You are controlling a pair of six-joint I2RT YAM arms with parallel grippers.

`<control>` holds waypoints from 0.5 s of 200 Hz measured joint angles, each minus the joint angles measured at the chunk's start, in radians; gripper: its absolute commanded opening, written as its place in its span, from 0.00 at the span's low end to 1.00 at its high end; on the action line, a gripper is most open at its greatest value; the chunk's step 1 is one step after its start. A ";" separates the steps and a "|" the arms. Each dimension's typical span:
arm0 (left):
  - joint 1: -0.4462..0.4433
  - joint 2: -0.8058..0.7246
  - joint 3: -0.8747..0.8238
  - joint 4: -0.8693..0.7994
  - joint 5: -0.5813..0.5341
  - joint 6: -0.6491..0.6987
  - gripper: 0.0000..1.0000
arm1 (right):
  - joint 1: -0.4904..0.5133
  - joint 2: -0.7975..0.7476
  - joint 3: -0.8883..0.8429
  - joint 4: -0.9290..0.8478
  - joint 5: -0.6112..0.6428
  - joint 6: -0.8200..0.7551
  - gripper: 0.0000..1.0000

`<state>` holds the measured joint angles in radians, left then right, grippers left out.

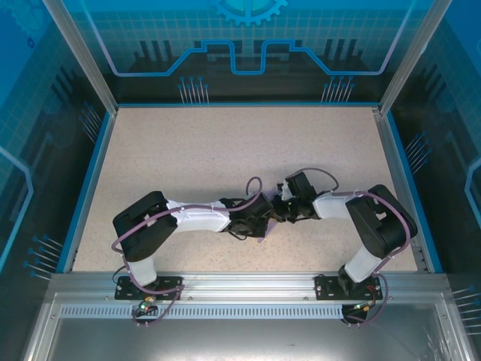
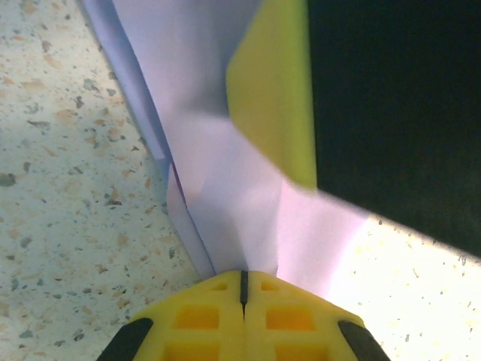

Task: Fold a paper plane with a square sheet of paper (pick it up from the middle)
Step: Fourth fold the wing at the center of the table.

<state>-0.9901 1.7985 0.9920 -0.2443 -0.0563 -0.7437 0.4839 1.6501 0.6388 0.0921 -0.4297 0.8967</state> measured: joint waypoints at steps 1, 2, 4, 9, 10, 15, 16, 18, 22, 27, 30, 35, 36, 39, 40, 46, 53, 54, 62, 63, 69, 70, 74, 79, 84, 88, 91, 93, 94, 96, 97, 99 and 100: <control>0.000 0.000 0.000 0.000 -0.002 0.001 0.00 | 0.000 0.000 0.002 -0.001 0.003 0.000 0.10; -0.001 0.000 0.000 0.000 -0.003 0.001 0.00 | 0.000 0.000 0.003 -0.002 0.005 0.000 0.10; -0.002 0.000 0.000 0.000 -0.005 0.003 0.00 | 0.000 0.001 0.008 -0.008 0.013 -0.002 0.10; -0.003 0.000 0.000 0.000 -0.009 0.005 0.00 | -0.001 0.001 0.016 -0.018 0.029 -0.003 0.10; -0.004 0.000 0.000 -0.001 -0.010 0.006 0.00 | -0.001 0.001 0.018 -0.022 0.033 -0.003 0.10; -0.006 0.000 0.000 -0.001 -0.014 0.011 0.00 | -0.002 0.001 0.026 -0.033 0.046 -0.006 0.10; -0.006 0.000 0.000 -0.001 -0.015 0.011 0.00 | -0.002 0.001 0.029 -0.035 0.051 -0.006 0.10; -0.007 0.000 0.000 -0.001 -0.017 0.011 0.00 | -0.003 0.001 0.031 -0.040 0.056 -0.007 0.10; -0.008 0.000 0.000 -0.001 -0.020 0.012 0.00 | -0.004 0.001 0.037 -0.048 0.066 -0.008 0.10; -0.010 0.000 0.000 -0.001 -0.024 0.014 0.00 | -0.007 0.001 0.042 -0.056 0.074 -0.010 0.10; -0.011 0.000 0.000 -0.001 -0.027 0.014 0.00 | -0.009 0.001 0.045 -0.060 0.081 -0.011 0.10; -0.012 0.000 0.000 -0.001 -0.030 0.015 0.00 | -0.014 0.001 0.051 -0.069 0.089 -0.014 0.10; -0.013 0.000 0.000 -0.001 -0.030 0.015 0.00 | -0.015 0.002 0.052 -0.070 0.090 -0.015 0.10; -0.013 0.000 0.000 -0.001 -0.031 0.015 0.00 | -0.019 0.002 0.055 -0.076 0.095 -0.016 0.10; -0.013 0.000 0.000 -0.001 -0.032 0.016 0.00 | -0.021 0.002 0.057 -0.079 0.097 -0.018 0.10; -0.015 0.000 0.000 -0.001 -0.034 0.018 0.00 | -0.029 0.006 0.064 -0.088 0.106 -0.023 0.10; -0.016 0.000 0.000 -0.001 -0.037 0.018 0.00 | -0.037 0.013 0.075 -0.098 0.111 -0.028 0.10; -0.016 0.000 0.000 -0.001 -0.037 0.019 0.00 | -0.038 0.013 0.076 -0.100 0.112 -0.030 0.10; -0.016 0.000 0.000 -0.001 -0.038 0.019 0.00 | -0.047 0.025 0.089 -0.109 0.113 -0.037 0.10; -0.016 0.000 0.000 -0.001 -0.038 0.020 0.00 | -0.048 0.027 0.090 -0.109 0.112 -0.038 0.10; -0.017 0.000 0.000 0.000 -0.039 0.021 0.00 | -0.053 0.035 0.099 -0.119 0.105 -0.042 0.10; -0.017 0.000 0.000 0.000 -0.039 0.021 0.00 | -0.053 0.036 0.100 -0.119 0.105 -0.044 0.10; -0.018 0.000 0.000 0.000 -0.042 0.021 0.00 | -0.055 0.040 0.108 -0.126 0.100 -0.048 0.10; -0.019 0.000 0.000 0.001 -0.043 0.021 0.00 | -0.058 0.045 0.114 -0.131 0.097 -0.053 0.10; -0.019 0.000 -0.002 0.004 -0.045 0.021 0.00 | -0.060 0.050 0.120 -0.137 0.093 -0.058 0.10; -0.020 0.000 -0.003 0.006 -0.046 0.021 0.00 | -0.062 0.055 0.126 -0.143 0.088 -0.062 0.10; -0.020 0.000 -0.004 0.009 -0.048 0.021 0.00 | -0.065 0.059 0.130 -0.147 0.083 -0.066 0.10; -0.021 0.000 -0.005 0.011 -0.049 0.021 0.00 | -0.066 0.060 0.133 -0.150 0.081 -0.067 0.10; -0.021 0.000 -0.006 0.013 -0.049 0.021 0.00 | -0.067 0.062 0.135 -0.151 0.080 -0.068 0.10; -0.021 0.000 -0.006 0.015 -0.050 0.021 0.00 | -0.068 0.064 0.138 -0.153 0.078 -0.069 0.10; -0.021 0.000 -0.007 0.016 -0.050 0.021 0.00 | -0.069 0.066 0.140 -0.156 0.076 -0.071 0.10; -0.021 0.000 -0.008 0.018 -0.052 0.021 0.00 | -0.071 0.068 0.143 -0.158 0.074 -0.072 0.10; -0.021 0.000 -0.008 0.019 -0.052 0.021 0.00 | -0.072 0.070 0.145 -0.160 0.072 -0.073 0.10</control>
<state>-1.0111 1.7988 0.9844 -0.2256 -0.1085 -0.7223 0.4122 1.7203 0.7837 -0.0677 -0.3573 0.8234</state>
